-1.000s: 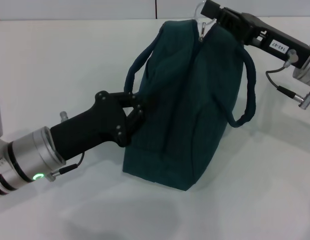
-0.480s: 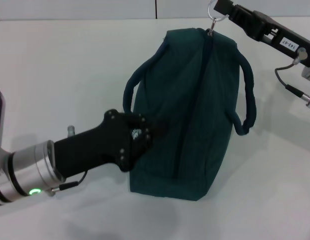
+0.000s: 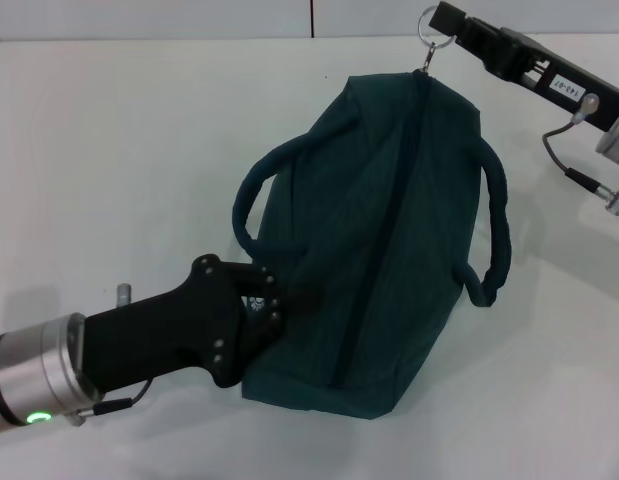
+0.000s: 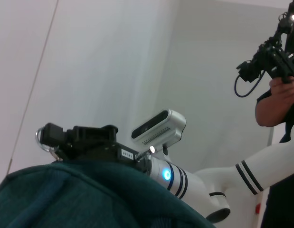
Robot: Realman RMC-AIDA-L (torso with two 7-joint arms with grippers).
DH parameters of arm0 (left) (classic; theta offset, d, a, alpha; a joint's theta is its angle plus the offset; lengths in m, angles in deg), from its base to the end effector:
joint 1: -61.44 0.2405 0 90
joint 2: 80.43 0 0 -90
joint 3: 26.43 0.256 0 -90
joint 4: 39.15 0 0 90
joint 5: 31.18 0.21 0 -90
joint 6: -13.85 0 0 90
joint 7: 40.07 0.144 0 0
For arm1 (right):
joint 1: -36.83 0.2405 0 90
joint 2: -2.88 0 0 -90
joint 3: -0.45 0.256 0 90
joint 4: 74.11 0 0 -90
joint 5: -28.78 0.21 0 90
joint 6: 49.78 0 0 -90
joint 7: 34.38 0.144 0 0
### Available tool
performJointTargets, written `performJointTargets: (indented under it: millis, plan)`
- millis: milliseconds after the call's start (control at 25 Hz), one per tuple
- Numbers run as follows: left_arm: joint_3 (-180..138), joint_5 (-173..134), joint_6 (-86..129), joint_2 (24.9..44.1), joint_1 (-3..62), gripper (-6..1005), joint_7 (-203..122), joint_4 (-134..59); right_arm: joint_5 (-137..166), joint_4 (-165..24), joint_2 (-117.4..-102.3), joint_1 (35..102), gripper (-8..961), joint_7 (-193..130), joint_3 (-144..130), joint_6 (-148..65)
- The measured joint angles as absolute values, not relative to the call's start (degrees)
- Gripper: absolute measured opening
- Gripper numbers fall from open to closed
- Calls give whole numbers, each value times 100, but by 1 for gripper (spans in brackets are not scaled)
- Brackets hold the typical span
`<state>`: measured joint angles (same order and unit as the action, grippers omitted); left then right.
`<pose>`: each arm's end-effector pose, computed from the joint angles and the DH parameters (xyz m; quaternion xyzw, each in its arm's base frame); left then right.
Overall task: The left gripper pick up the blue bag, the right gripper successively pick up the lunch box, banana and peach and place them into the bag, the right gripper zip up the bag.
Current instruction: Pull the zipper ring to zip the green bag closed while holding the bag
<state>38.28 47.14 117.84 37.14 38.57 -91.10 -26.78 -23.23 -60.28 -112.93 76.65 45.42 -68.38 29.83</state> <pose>-0.2574 0.2360 -0.0394 -0.8762 -0.1487 -0.4535 0.0663 0.1932 0.3848 -0.0095 -0.7884 0.3283 0.5016 0.1376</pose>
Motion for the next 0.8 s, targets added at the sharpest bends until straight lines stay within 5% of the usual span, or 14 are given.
performJointTargets:
  millis: [800]
  plan:
    - [2339,4437,11011,3714,4158,66,-9353,-2449,-2192,-6038,-11329,7367,40,4956,-6819,3820]
